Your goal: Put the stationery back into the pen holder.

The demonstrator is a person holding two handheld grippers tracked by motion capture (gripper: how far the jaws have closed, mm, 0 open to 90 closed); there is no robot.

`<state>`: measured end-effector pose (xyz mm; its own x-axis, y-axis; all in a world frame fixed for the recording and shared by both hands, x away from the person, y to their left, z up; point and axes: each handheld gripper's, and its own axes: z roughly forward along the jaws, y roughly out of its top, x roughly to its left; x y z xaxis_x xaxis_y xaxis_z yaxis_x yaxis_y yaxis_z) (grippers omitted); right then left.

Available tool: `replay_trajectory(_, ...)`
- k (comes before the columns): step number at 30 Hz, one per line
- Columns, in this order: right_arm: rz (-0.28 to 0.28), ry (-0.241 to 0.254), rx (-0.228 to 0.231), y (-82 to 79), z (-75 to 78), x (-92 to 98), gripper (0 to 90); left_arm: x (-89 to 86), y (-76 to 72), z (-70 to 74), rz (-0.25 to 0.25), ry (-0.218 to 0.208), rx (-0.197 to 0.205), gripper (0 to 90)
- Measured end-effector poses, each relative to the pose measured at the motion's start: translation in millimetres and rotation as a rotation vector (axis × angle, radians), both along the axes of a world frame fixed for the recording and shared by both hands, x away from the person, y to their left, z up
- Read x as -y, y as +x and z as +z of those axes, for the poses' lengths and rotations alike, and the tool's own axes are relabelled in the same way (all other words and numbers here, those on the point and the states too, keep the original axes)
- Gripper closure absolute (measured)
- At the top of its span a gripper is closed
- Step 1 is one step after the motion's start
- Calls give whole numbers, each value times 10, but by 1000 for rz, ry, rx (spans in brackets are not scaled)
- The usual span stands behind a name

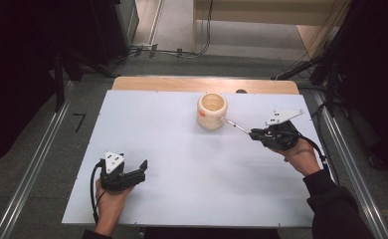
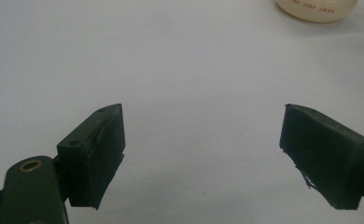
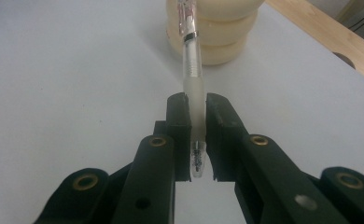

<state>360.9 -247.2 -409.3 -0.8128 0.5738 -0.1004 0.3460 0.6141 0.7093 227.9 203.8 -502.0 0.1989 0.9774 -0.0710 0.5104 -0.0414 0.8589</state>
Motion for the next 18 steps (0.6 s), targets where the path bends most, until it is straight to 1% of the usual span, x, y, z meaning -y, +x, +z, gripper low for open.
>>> replay_trajectory(4,-15,10,-2,36,36,-18,787,-3,0,-2,1,-1,0,150)
replay_trajectory(5,-21,13,-9,45,47,-22,787,-6,1,-2,0,0,1,150)
replay_trajectory(7,-24,17,-4,71,68,-31,787,-8,1,-1,0,0,0,150)
replay_trajectory(8,-32,21,-13,77,80,-37,787,-7,0,-1,0,0,1,150)
replay_trajectory(12,-31,20,-2,120,110,-62,787,-8,0,1,-2,0,2,150)
replay_trajectory(13,-39,21,-6,121,116,-69,787,-8,0,1,-3,-1,3,150)
replay_trajectory(14,-34,21,2,133,121,-73,787,-9,0,1,-3,0,3,150)
replay_trajectory(15,-38,23,-4,135,126,-81,787,-9,0,1,-2,-2,4,150)
replay_trajectory(18,-35,26,4,159,144,-97,787,-10,-1,2,0,-4,4,150)
